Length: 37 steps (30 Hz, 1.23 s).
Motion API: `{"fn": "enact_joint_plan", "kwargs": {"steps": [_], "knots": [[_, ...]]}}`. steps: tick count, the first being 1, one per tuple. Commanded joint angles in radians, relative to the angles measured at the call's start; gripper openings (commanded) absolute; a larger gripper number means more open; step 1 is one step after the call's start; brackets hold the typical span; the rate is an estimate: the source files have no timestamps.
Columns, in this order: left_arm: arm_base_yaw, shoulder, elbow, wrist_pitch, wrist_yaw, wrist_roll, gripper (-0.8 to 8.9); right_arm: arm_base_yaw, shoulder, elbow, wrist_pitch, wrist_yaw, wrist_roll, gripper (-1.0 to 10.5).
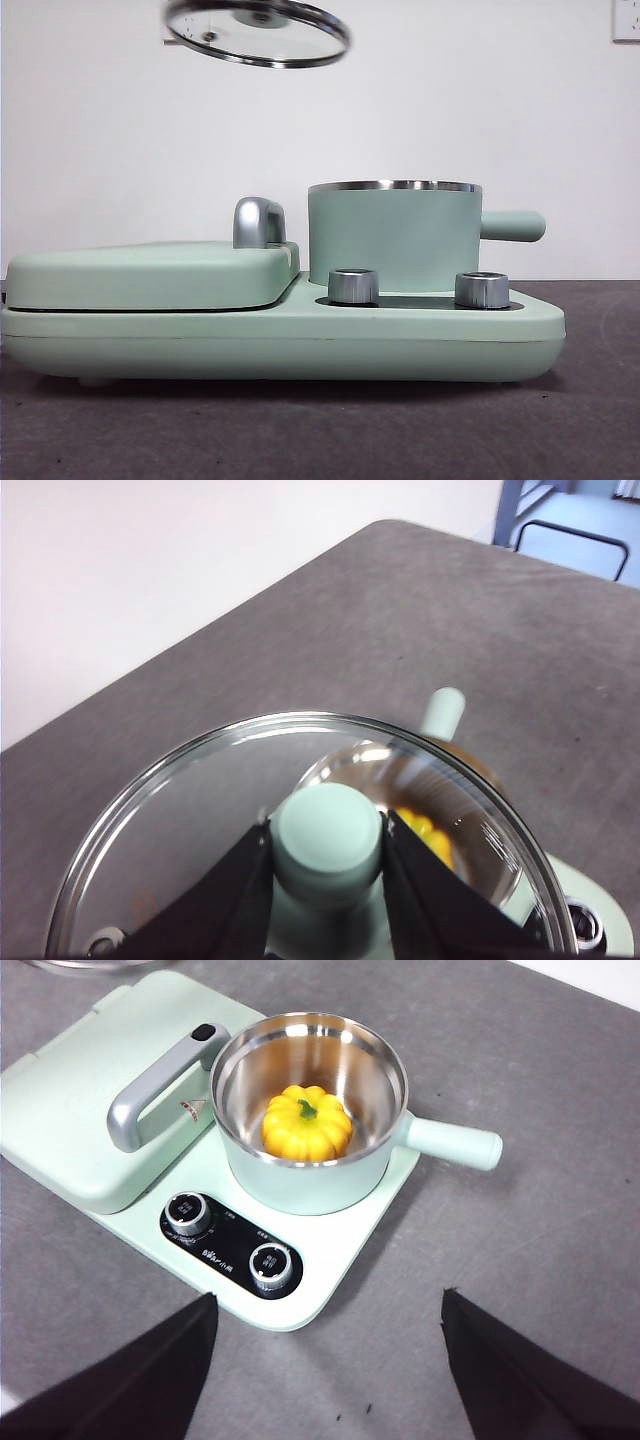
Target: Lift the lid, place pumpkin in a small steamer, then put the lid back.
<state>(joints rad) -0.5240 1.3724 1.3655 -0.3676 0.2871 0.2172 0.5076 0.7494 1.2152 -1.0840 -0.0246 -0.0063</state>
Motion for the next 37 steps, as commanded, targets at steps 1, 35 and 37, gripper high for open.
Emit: {"fn": "enact_joint_plan", "kwargs": {"steps": [1, 35, 37], "knots": [[-0.034, 0.048, 0.031, 0.075, 0.007, 0.001, 0.15, 0.006, -0.056, -0.017, 0.003, 0.003, 0.064, 3.5], [-0.145, 0.372, 0.031, 0.411, 0.006, -0.089, 0.15, 0.006, -0.203, -0.025, -0.125, 0.011, 0.138, 3.5], [-0.145, 0.375, 0.031, 0.405, 0.006, -0.09, 0.15, 0.006, -0.203, -0.025, -0.125, 0.018, 0.138, 3.5]]}}
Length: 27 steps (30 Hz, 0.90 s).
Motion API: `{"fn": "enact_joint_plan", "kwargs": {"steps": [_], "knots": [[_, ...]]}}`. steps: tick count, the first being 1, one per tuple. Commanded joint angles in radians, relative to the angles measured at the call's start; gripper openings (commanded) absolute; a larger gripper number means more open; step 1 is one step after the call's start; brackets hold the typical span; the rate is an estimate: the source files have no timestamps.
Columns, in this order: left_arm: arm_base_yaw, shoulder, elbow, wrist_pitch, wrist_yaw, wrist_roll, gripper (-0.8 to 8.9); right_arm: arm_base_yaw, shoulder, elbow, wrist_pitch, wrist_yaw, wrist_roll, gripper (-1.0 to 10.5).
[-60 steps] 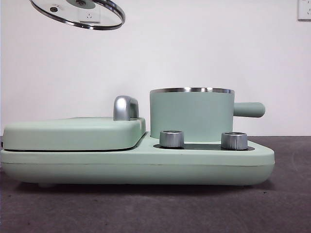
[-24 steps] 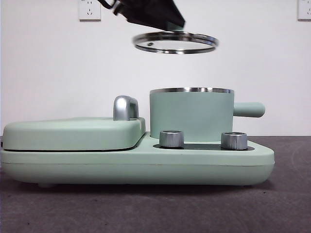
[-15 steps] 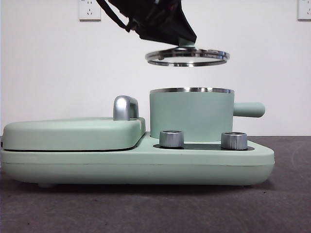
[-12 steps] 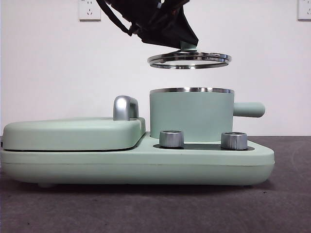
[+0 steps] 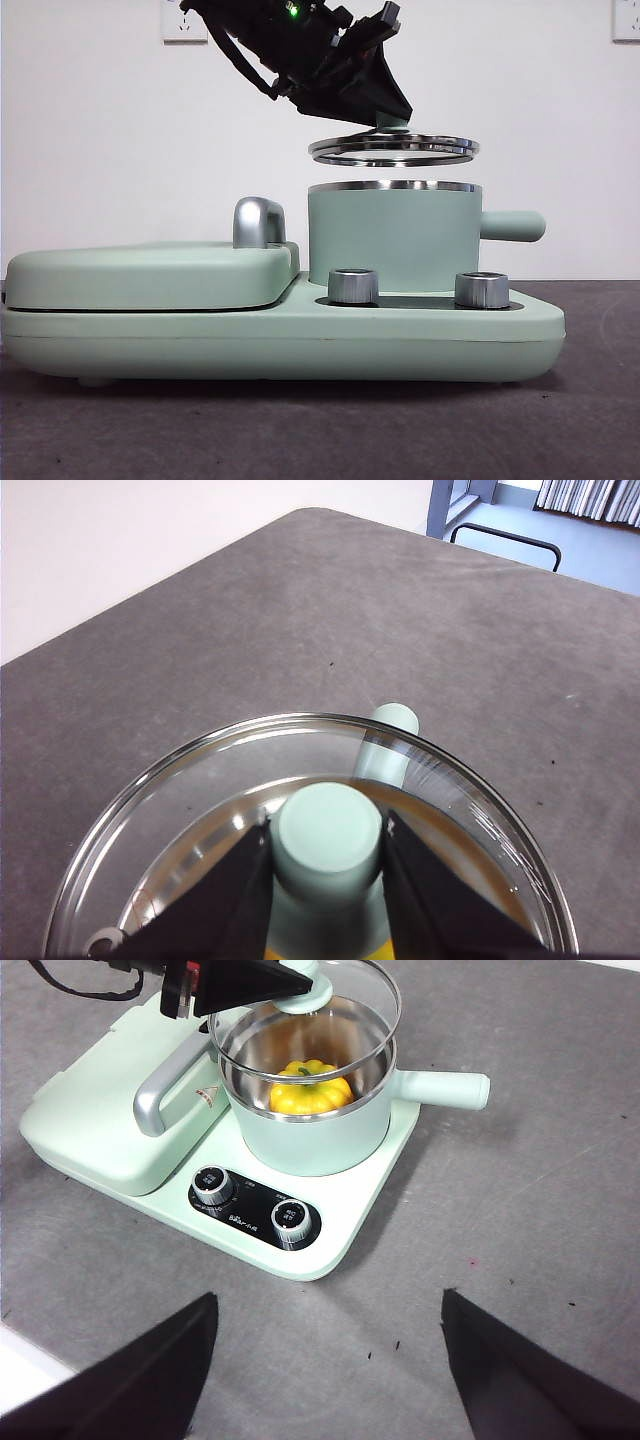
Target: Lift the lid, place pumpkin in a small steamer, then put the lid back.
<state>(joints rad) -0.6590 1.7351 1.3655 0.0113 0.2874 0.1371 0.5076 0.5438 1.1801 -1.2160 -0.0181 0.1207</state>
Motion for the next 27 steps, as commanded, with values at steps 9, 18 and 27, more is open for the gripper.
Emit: {"fn": "enact_joint_plan", "kwargs": {"steps": [9, 18, 27], "knots": [[-0.01, 0.013, 0.031, -0.031, 0.006, -0.015, 0.15, 0.006, 0.003, 0.01, 0.01, 0.019, 0.011, 3.5], [-0.01, 0.031, 0.031, -0.035, 0.036, -0.015, 0.15, 0.006, 0.003, 0.01, 0.01, 0.019, 0.011, 3.5], [-0.015, 0.068, 0.031, -0.04, 0.051, -0.016, 0.15, 0.006, 0.003, 0.01, 0.01, 0.019, 0.011, 3.5]]}}
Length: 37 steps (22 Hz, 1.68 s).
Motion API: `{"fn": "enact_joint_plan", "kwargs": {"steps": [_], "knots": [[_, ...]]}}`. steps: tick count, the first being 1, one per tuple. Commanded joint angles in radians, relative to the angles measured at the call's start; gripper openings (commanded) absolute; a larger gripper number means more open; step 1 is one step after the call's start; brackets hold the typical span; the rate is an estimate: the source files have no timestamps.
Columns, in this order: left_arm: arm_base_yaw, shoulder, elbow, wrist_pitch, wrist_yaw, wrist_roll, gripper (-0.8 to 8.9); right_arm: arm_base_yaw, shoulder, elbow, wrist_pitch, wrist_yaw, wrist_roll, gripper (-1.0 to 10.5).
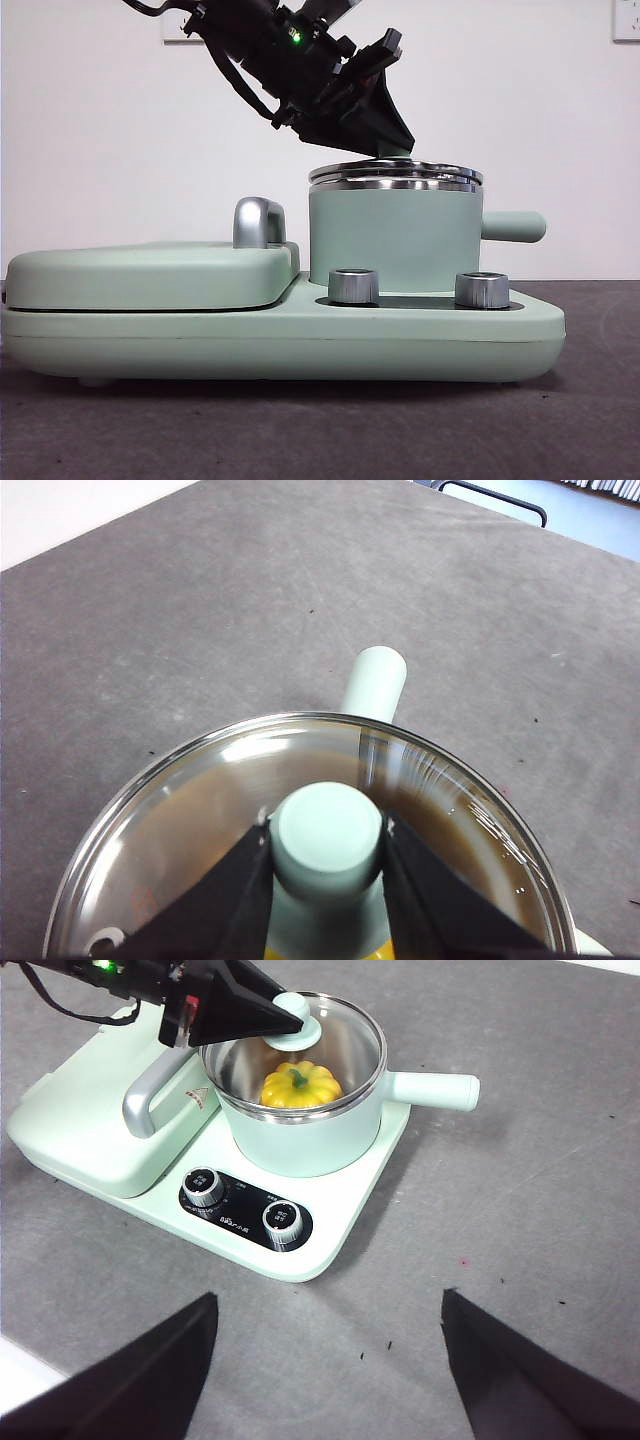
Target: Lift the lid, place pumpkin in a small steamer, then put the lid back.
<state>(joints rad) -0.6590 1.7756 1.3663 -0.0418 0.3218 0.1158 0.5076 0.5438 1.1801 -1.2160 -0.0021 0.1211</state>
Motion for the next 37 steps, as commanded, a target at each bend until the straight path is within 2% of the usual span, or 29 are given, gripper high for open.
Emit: {"fn": "enact_joint_plan", "kwargs": {"steps": [1, 11, 13, 15, 19, 23, 26, 30, 33, 37], "knots": [[-0.015, 0.03, 0.03, 0.013, 0.017, 0.008, 0.15, 0.006, 0.003, 0.01, 0.01, 0.003, 0.011, 3.5], [-0.014, 0.053, 0.03, 0.009, 0.016, 0.032, 0.16, 0.006, 0.003, 0.01, 0.01, 0.003, 0.026, 3.5], [-0.014, 0.053, 0.03, 0.011, 0.016, 0.032, 0.41, 0.006, 0.003, 0.01, 0.01, 0.003, 0.026, 3.5], [-0.014, 0.048, 0.03, 0.012, 0.016, 0.028, 1.34, 0.006, 0.003, 0.01, 0.01, 0.003, 0.026, 3.5], [-0.014, 0.001, 0.032, 0.012, 0.016, 0.028, 4.42, 0.006, 0.003, 0.01, 0.01, 0.002, 0.025, 3.5], [-0.012, -0.107, 0.032, 0.0, 0.016, 0.02, 4.36, 0.006, 0.003, 0.01, 0.01, 0.003, 0.025, 3.5], [0.008, -0.223, 0.032, -0.114, 0.016, -0.031, 4.36, 0.006, 0.003, 0.01, 0.01, 0.003, 0.025, 3.5], [0.087, -0.355, 0.032, -0.391, 0.016, -0.126, 4.36, 0.006, 0.003, 0.01, 0.01, 0.002, 0.025, 3.5], [0.152, -0.431, 0.031, -0.585, 0.016, -0.119, 4.35, 0.006, 0.003, 0.01, 0.011, 0.002, 0.024, 3.5], [0.2, -0.529, 0.018, -0.707, 0.017, -0.09, 4.34, 0.006, 0.005, 0.01, 0.022, 0.003, 0.02, 3.5]]}}
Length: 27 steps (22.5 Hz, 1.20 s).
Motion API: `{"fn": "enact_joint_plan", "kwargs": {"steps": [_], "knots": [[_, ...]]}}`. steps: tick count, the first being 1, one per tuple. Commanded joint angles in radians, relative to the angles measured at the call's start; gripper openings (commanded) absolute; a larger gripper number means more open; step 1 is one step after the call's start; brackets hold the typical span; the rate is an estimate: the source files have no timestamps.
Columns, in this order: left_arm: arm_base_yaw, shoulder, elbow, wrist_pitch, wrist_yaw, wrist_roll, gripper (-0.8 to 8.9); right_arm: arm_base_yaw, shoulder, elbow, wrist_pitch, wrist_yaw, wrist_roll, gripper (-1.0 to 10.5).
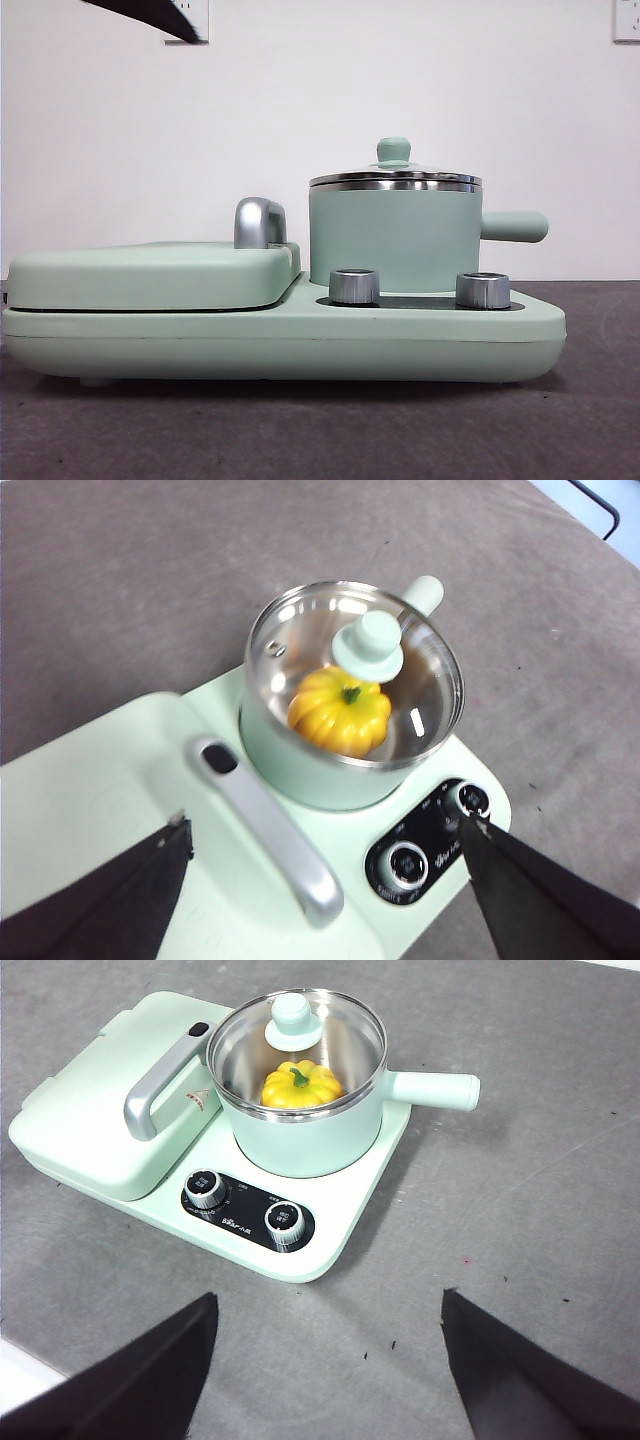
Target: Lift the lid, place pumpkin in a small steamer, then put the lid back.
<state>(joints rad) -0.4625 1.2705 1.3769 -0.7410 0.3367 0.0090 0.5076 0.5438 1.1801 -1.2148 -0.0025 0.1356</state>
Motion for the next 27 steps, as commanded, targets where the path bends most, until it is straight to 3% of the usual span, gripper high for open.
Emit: {"fn": "enact_joint_plan", "kwargs": {"steps": [1, 10, 17, 18, 20, 27], "knots": [[0.011, -0.05, -0.007, -0.015, 0.002, 0.017, 4.34, 0.006, 0.008, 0.01, 0.035, 0.003, 0.005, 3.5], [0.038, -0.358, -0.325, -0.04, 0.001, -0.064, 4.34, 0.006, 0.098, 0.01, 0.149, 0.002, -0.015, 3.5], [0.038, -0.42, -0.351, -0.135, -0.037, -0.074, 4.32, 0.006, 0.155, 0.01, 0.156, 0.003, -0.016, 3.5], [0.038, -0.423, -0.351, -0.139, -0.037, -0.074, 3.91, 0.006, 0.156, 0.01, 0.158, 0.003, -0.016, 3.1], [0.037, -0.426, -0.351, -0.148, -0.029, -0.078, 0.31, 0.006, 0.158, 0.01, 0.166, 0.003, -0.016, 0.4], [0.037, -0.435, -0.351, -0.162, -0.028, -0.08, 0.07, 0.007, 0.159, 0.01, 0.195, 0.001, -0.023, 0.2]]}}
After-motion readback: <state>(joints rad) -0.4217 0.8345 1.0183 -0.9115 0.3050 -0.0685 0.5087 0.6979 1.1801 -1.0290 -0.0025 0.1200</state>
